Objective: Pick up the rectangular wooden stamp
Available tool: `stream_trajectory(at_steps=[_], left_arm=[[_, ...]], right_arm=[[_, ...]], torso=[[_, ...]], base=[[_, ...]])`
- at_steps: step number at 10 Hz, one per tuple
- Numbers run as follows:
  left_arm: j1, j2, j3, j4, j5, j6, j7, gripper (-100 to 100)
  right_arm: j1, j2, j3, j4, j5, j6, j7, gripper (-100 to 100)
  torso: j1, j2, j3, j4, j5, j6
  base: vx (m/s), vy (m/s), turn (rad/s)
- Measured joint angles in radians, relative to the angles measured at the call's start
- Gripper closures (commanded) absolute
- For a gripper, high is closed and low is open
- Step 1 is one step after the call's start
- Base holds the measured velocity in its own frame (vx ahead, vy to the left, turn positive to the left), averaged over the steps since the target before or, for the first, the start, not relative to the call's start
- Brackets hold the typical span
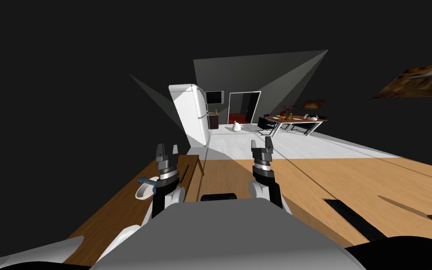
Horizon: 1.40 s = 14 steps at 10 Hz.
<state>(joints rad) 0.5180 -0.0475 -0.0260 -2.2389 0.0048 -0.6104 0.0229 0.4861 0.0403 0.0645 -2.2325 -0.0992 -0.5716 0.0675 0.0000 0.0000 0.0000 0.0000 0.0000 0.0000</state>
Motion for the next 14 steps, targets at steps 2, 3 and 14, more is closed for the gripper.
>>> stream_trajectory(at_steps=[2, 3, 14], left_arm=[[-0.002, 0.051, 0.009, 0.006, 0.008, 0.025, -0.001, -100], [0.001, 0.082, 0.019, 0.012, 0.017, 0.042, 0.002, -100], [0.039, 0.243, 0.129, 0.094, 0.120, 0.310, 0.034, -100]], right_arm=[[0.000, 0.000, 0.000, 0.000, 0.000, 0.000, 0.000, 0], [0.000, 0.000, 0.000, 0.000, 0.000, 0.000, 0.000, 0], [0.000, 0.000, 0.000, 0.000, 0.000, 0.000, 0.000, 0]], torso=[[-0.001, 0.000, 0.000, 0.000, 0.000, 0.000], [-0.001, 0.001, 0.000, 0.000, 0.000, 0.000], [-0.001, -0.001, -0.001, 0.000, 0.000, 0.000]], base=[[-0.011, -0.024, 0.025], [-0.010, -0.034, 0.033], [0.008, -0.030, 0.032]])
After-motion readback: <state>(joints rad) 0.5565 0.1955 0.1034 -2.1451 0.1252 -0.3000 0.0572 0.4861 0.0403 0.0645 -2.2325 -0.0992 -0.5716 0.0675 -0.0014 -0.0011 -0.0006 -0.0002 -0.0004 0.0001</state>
